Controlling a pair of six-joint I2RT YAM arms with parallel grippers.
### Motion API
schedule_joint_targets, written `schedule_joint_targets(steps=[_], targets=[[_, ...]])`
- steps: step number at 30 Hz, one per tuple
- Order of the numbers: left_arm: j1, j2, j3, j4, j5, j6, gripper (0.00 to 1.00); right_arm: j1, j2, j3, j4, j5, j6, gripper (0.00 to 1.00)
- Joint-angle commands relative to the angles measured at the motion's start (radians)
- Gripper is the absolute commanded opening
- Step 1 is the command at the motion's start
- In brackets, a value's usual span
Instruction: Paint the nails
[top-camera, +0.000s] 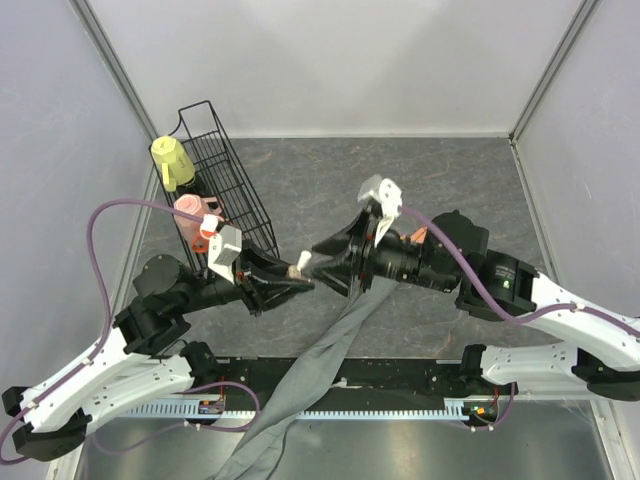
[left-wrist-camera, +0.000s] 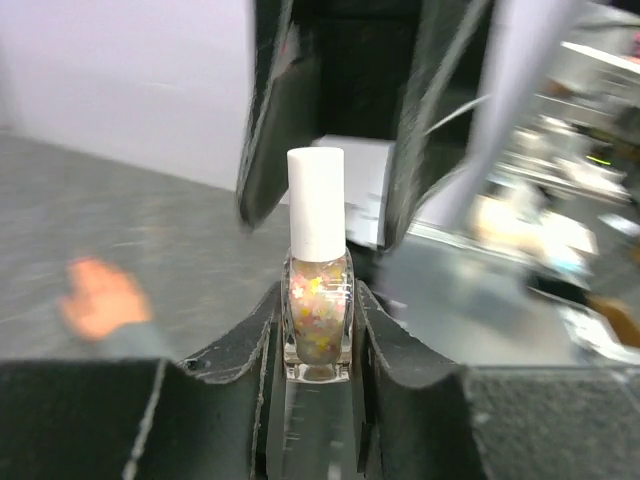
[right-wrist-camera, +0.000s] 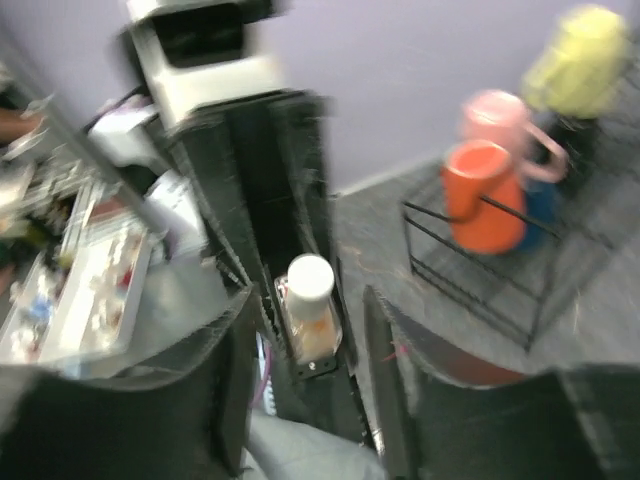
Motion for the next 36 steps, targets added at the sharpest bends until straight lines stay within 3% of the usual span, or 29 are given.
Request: schedule_joint_targets(steps=[1, 2, 8, 13, 17, 20, 23, 24, 27, 30, 31, 33, 34, 35, 36], targets=[[0.003, -0.016, 0.046, -0.089, -0.344, 0.163, 0.02, -0.009, 0.049, 0.185, -0.263, 0.44, 0.154, 0.65], [0.003, -0.012, 0.043, -0.09, -0.383, 0.166, 0.02, -0.009, 0.058, 0.217, -0.274, 0.462, 0.179, 0.69], [0.003, 0.015, 0.049, -0.1, -0.459, 0.177, 0.02, 0.0, 0.158, 0.318, -0.297, 0.462, 0.274, 0.7], [0.003, -0.002, 0.023, -0.063, -0.492, 0.155, 0.02, 0.033, 0.278, 0.449, -0.395, 0.559, 0.298, 0.54], [0.003, -0.007, 0.009, -0.051, -0.493, 0.143, 0.02, 0.059, 0.363, 0.515, -0.453, 0.606, 0.302, 0.5], [0.003, -0.007, -0.001, -0.041, -0.487, 0.132, 0.02, 0.069, 0.39, 0.524, -0.463, 0.608, 0.3, 0.37], [0.003, -0.012, -0.006, -0.041, -0.477, 0.122, 0.02, 0.074, 0.385, 0.516, -0.463, 0.614, 0.289, 0.15], [0.003, -0.012, -0.006, -0.04, -0.469, 0.119, 0.02, 0.073, 0.377, 0.507, -0.461, 0.617, 0.271, 0.03], [0.003, -0.019, -0.005, -0.035, -0.333, 0.108, 0.02, 0.073, 0.338, 0.461, -0.429, 0.578, 0.179, 0.0], [0.003, -0.044, -0.023, 0.053, -0.028, 0.07, 0.02, 0.071, 0.261, 0.365, -0.333, 0.32, 0.067, 0.0], [0.003, -0.048, -0.029, 0.092, 0.164, 0.047, 0.02, 0.071, 0.233, 0.289, -0.296, 0.157, -0.004, 0.0], [0.003, -0.041, -0.051, 0.285, 0.38, -0.085, 0.02, 0.071, 0.126, 0.177, -0.128, -0.057, -0.054, 0.0], [0.003, -0.027, -0.061, 0.375, 0.559, -0.161, 0.02, 0.07, 0.091, 0.082, -0.074, -0.134, -0.063, 0.0], [0.003, -0.012, -0.075, 0.548, 0.617, -0.311, 0.02, 0.068, 0.051, 0.055, -0.035, -0.295, -0.062, 0.0], [0.003, 0.01, -0.077, 0.592, 0.655, -0.366, 0.02, 0.07, 0.046, 0.043, 0.003, -0.35, -0.059, 0.0]])
